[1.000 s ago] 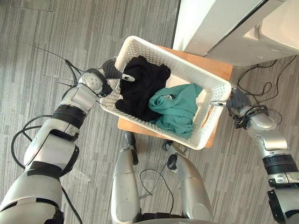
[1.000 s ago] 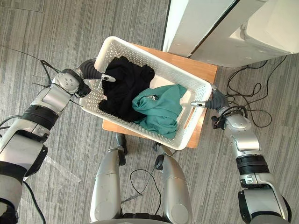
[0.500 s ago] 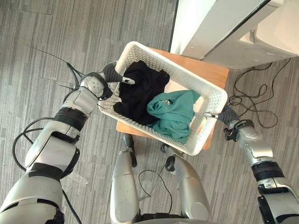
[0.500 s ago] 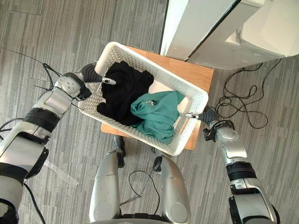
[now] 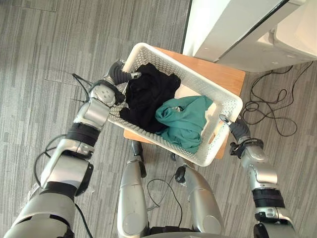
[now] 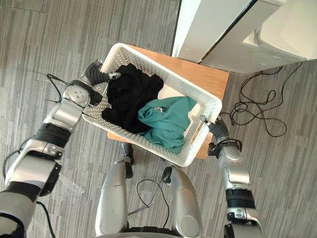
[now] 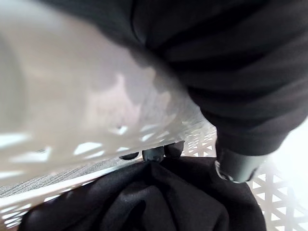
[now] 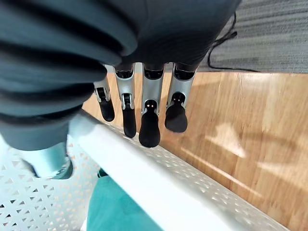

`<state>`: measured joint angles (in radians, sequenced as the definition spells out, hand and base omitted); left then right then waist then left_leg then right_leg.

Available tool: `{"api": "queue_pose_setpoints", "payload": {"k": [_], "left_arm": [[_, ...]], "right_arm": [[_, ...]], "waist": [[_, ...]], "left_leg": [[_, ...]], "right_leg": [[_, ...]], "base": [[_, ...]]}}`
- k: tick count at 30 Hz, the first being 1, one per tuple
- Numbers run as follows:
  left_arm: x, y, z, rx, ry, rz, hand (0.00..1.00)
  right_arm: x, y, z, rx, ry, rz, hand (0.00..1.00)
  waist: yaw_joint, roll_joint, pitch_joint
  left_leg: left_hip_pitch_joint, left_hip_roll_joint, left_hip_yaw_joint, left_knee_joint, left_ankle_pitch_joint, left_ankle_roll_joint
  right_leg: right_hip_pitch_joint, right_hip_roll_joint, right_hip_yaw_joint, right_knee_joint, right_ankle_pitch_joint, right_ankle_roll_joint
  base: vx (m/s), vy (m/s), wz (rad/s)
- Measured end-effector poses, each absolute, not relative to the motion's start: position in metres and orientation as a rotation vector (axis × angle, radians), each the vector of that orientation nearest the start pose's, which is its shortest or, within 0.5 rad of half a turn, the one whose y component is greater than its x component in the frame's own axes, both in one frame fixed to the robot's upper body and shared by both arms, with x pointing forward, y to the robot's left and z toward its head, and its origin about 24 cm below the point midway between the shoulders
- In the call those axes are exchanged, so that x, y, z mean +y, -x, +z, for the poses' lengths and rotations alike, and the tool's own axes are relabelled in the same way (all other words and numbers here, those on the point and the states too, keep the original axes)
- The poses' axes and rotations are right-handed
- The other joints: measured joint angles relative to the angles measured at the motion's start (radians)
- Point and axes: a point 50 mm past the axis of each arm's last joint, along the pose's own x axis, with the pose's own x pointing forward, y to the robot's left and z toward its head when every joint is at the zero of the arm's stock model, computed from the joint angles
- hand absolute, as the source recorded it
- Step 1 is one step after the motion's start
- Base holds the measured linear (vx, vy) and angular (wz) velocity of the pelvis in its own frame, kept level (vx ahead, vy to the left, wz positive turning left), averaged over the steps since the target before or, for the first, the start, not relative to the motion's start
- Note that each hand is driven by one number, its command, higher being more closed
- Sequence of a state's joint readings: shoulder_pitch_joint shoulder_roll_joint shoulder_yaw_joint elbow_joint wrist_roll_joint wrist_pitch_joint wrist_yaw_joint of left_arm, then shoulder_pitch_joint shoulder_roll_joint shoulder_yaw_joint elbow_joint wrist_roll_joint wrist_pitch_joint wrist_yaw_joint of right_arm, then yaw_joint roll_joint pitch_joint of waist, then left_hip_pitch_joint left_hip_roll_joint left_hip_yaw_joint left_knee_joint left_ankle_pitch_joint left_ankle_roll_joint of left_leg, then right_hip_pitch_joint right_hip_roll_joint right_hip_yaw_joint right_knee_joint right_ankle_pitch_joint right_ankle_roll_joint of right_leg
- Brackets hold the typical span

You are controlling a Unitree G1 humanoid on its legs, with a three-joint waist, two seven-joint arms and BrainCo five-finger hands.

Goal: Pick up the laundry basket with both hands and put the clothes into the washing machine.

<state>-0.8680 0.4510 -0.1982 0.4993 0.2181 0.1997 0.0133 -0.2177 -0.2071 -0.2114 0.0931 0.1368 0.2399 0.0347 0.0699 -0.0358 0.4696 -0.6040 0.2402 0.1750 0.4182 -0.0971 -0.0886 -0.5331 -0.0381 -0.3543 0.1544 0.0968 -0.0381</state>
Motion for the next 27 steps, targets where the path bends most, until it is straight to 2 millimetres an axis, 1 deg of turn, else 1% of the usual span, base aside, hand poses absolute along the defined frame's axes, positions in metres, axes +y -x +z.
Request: {"api": "queue_pose_setpoints", "payload": {"k": [1, 2, 3, 5, 9, 14, 18, 21, 24, 27], "left_arm": [[0.18, -0.388, 0.194, -0.172, -0.731, 0.043, 1.0], [0.179, -0.382, 0.187, -0.17, -0.702, 0.053, 1.0], [0.176, -0.377, 0.18, -0.173, -0.663, 0.054, 1.0], [0.168, -0.368, 0.173, -0.194, -0.608, 0.063, 1.0], [0.16, -0.355, 0.162, -0.21, -0.546, 0.091, 1.0], [0.157, -0.345, 0.154, -0.214, -0.558, 0.11, 1.0], [0.155, -0.335, 0.14, -0.187, -0.539, 0.113, 1.0], [0.155, -0.329, 0.137, -0.189, -0.526, 0.127, 1.0], [0.154, -0.325, 0.139, -0.21, -0.512, 0.154, 1.0], [0.155, -0.32, 0.136, -0.205, -0.443, 0.199, 1.0]], "right_arm": [[-0.227, -0.289, 0.071, 0.077, 0.021, -0.161, 1.0], [-0.228, -0.283, 0.077, 0.046, 0.029, -0.2, 1.0], [-0.231, -0.277, 0.086, 0.012, 0.06, -0.251, 1.0], [-0.238, -0.269, 0.097, -0.028, 0.108, -0.328, 1.0], [-0.239, -0.262, 0.115, -0.102, 0.15, -0.406, 1.0], [-0.238, -0.26, 0.116, -0.111, 0.15, -0.432, 1.0], [-0.238, -0.26, 0.117, -0.114, 0.173, -0.443, 1.0], [-0.237, -0.259, 0.116, -0.114, 0.174, -0.445, 1.0], [-0.237, -0.258, 0.115, -0.122, 0.173, -0.445, 1.0], [-0.23, -0.256, 0.112, -0.13, 0.171, -0.431, 1.0]], "waist": [[0.001, 0.0, 0.0], [0.001, 0.001, 0.001], [0.001, 0.002, 0.001], [0.004, 0.004, 0.002], [0.005, 0.006, 0.003], [0.006, 0.022, 0.012], [0.007, 0.023, 0.011], [0.006, 0.024, 0.011], [0.005, 0.025, 0.01], [0.004, 0.025, 0.01]], "left_leg": [[0.0, -0.001, 0.0, -0.001, 0.0, 0.0], [0.001, -0.003, -0.001, -0.001, 0.0, 0.0], [0.001, -0.006, -0.001, -0.001, 0.0, 0.0], [0.002, -0.013, -0.005, -0.001, 0.0, 0.001], [0.005, -0.026, -0.003, 0.002, -0.001, 0.002], [0.01, -0.031, 0.002, 0.009, -0.007, 0.011], [0.02, -0.032, 0.012, 0.011, -0.011, 0.015], [0.028, -0.032, 0.017, 0.016, -0.015, 0.019], [0.034, -0.032, 0.017, 0.019, -0.016, 0.02], [0.062, -0.032, 0.018, 0.019, -0.019, 0.021]], "right_leg": [[0.0, 0.0, 0.0, 0.001, 0.0, 0.0], [0.0, -0.002, 0.0, 0.001, -0.001, 0.0], [0.0, -0.005, 0.0, 0.002, -0.003, -0.001], [-0.003, -0.013, -0.001, 0.014, -0.012, 0.0], [-0.017, -0.033, 0.001, 0.056, -0.033, 0.004], [-0.018, -0.043, 0.005, 0.074, -0.041, 0.009], [-0.021, -0.048, 0.014, 0.092, -0.05, 0.011], [-0.021, -0.05, 0.02, 0.105, -0.057, 0.009], [-0.02, -0.052, 0.021, 0.117, -0.063, 0.01], [0.002, -0.055, 0.022, 0.134, -0.077, 0.01]], "base": [[0.04, 0.004, 0.01], [0.04, 0.014, 0.02], [0.03, 0.018, 0.03], [0.02, 0.024, 0.07], [0.01, 0.017, 0.05], [0.0, 0.0, 0.0], [0.02, -0.018, -0.03], [0.01, -0.017, -0.04], [0.0, -0.012, 0.0], [0.02, -0.035, 0.02]]}}
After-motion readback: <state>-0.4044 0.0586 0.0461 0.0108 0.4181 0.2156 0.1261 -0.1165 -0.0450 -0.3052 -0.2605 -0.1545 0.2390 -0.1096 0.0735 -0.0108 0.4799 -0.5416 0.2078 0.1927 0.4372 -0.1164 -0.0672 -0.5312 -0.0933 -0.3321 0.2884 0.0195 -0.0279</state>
